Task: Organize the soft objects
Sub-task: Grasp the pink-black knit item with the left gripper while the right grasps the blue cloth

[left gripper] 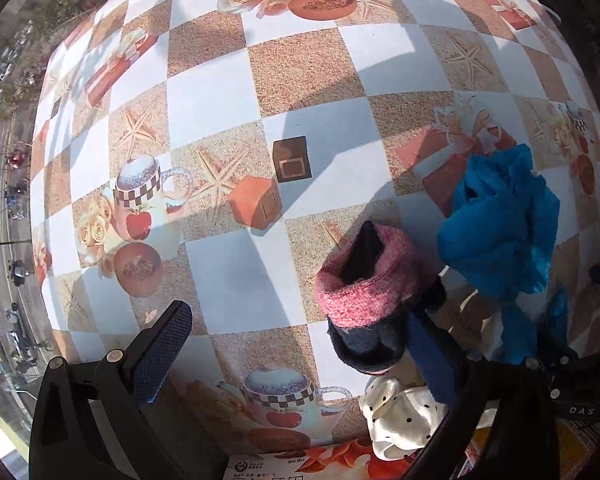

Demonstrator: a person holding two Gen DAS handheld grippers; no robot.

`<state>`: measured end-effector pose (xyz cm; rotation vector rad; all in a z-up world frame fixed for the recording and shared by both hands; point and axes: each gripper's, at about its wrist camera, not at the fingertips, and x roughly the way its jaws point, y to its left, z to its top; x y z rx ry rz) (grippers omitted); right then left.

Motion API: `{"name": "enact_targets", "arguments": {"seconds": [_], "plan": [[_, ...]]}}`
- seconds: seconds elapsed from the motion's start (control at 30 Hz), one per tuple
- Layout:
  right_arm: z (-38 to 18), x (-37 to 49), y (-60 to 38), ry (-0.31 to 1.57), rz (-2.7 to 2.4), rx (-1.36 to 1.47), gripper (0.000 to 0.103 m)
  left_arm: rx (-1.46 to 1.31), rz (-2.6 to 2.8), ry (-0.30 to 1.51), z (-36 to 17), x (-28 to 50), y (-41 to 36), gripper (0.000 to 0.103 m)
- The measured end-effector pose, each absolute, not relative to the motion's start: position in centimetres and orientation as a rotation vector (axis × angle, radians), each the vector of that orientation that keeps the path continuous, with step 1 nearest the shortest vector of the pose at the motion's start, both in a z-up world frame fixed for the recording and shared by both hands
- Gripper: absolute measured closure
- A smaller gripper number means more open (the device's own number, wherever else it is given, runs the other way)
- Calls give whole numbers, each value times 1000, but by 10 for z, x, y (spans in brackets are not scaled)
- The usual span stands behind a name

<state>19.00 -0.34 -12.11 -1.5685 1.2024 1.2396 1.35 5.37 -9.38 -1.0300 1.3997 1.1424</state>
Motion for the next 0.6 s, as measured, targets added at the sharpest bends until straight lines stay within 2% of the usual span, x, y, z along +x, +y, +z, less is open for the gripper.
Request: {"name": "enact_targets", "arguments": {"seconds": [0.1, 0.23, 0.33, 0.43, 0.6], "plan": [[-122, 232, -2, 1185, 1127, -1538, 0, -1073, 1192, 1345, -81, -7, 61, 0], [-99, 289, -4, 1391, 1138, -1263, 0, -1189, 1179, 1223, -64, -27, 59, 1], [-84, 295, -11, 1489, 1220, -1145, 0, -1277, 1157, 1180, -65, -29, 57, 1], [-85, 272, -17, 1572, 1313, -1147, 0, -1330, 1152, 1164, -75, -25, 56, 1], [-114, 230, -27, 1501, 1278, -1351, 0, -1386, 1146, 1185, -100, -3, 63, 0]]}}
